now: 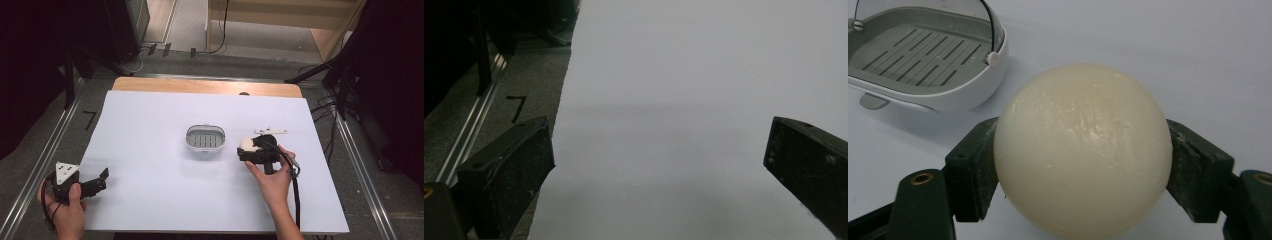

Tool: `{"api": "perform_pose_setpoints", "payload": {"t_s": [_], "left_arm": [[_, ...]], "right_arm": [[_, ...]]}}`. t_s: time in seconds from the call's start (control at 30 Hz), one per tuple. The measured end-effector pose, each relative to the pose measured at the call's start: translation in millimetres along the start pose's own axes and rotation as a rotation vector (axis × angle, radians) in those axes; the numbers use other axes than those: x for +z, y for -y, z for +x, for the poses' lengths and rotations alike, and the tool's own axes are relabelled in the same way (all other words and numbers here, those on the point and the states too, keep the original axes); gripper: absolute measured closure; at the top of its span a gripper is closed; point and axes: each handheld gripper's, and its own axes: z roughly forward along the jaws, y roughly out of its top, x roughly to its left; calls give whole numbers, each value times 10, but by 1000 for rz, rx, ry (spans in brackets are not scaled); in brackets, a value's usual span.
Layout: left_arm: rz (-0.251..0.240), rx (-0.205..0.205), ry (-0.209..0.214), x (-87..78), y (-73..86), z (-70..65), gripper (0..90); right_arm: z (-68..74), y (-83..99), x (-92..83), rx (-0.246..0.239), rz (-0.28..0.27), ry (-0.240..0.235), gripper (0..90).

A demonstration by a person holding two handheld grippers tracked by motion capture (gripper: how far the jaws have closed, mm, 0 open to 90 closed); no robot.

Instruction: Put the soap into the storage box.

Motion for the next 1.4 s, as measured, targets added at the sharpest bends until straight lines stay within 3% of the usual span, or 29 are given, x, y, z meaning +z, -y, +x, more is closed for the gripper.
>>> {"api": "perform_pose_setpoints", "payload": {"t_s": [1.4], "left_arm": [[5,-5,9,2,-2,7,3]], "right_arm": [[457,-391,164,-45,-3,-57,248]]}}
